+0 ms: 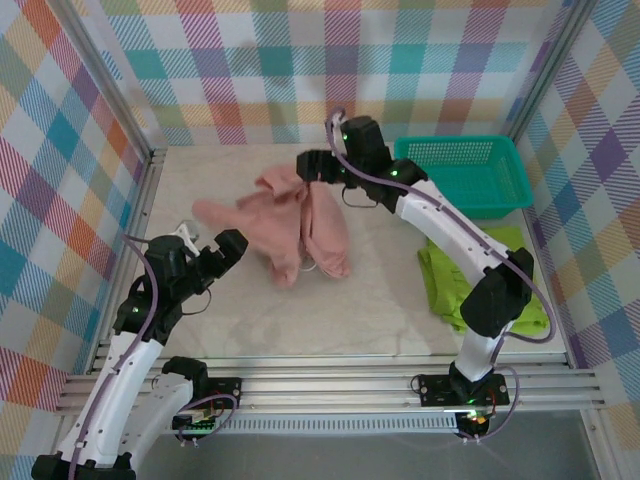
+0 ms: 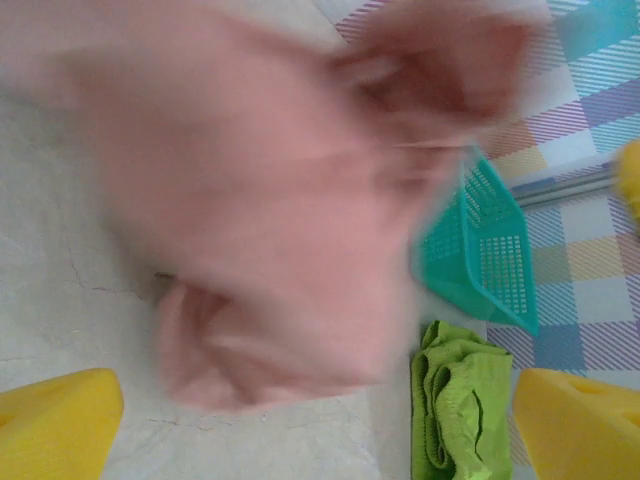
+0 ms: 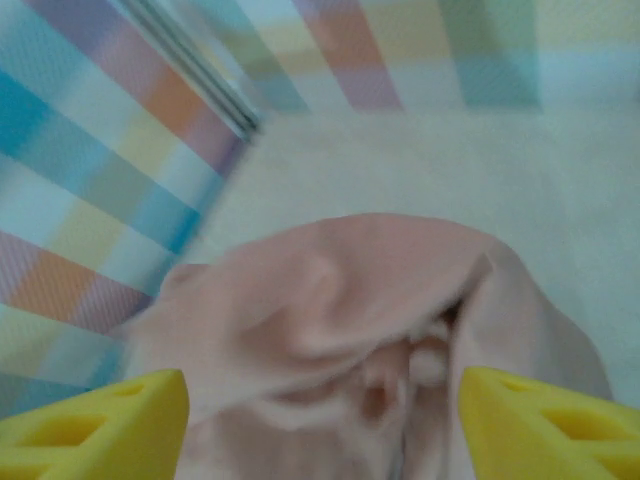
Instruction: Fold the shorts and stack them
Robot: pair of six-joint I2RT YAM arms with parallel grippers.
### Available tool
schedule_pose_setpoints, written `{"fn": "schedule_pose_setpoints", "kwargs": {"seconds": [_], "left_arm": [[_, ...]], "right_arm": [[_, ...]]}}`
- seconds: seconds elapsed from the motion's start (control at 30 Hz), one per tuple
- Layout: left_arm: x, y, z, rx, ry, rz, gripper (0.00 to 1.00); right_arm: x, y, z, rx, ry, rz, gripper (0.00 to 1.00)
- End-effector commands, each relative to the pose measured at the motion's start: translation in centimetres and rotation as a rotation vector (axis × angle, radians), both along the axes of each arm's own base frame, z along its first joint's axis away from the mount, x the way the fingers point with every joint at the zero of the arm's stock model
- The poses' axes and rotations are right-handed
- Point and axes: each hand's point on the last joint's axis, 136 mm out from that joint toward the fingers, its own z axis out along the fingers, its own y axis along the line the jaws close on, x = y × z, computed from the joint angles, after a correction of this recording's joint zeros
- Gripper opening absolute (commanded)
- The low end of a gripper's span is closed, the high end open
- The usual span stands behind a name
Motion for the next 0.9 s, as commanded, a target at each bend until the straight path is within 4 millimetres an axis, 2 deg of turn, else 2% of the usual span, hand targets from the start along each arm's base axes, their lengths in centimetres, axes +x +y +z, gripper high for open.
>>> {"fn": "schedule_pose_setpoints", "kwargs": {"seconds": [0.0,0.1,0.3,0.4,0.6,0.77,0.87], "left_arm": [[-0.3,-0.1,0.9,0.012,-0.004,-0.027,1.0],[-0.1,-0.4,0.3,0.028,0.02,-0.05,1.0],[0.6,-0.9,-2.9,0.026,0.119,-0.066,1.0],[0.7,-0.7,-4.3,0.033,0.152,-0.052,1.0],[1.3,-0.7,-5.4,0.032,0.176,-0.04,1.0],[1.9,-1.2,-6.9,0.024,0.215,-0.055,1.0],[2.2,-1.5,-7.6,0.02,0.232,-0.072,0.96]], "right_arm": [[-1.8,-1.9,0.0,-0.013,0.012,-0.033,0.76],[-4.8,-2.4,-2.6,-0.052,0.036,-0.007,0.85],[-10.8,-2.8,-8.0,-0.113,0.126,0.046,0.86],[-12.8,-2.6,-9.9,-0.118,0.154,0.051,0.86],[-14.6,-1.2,-14.0,-0.191,0.201,0.057,0.84],[-15.9,1.9,-15.4,-0.247,0.205,0.119,0.82],[-15.1,0.5,-16.9,-0.283,0.246,0.02,0.79]]}}
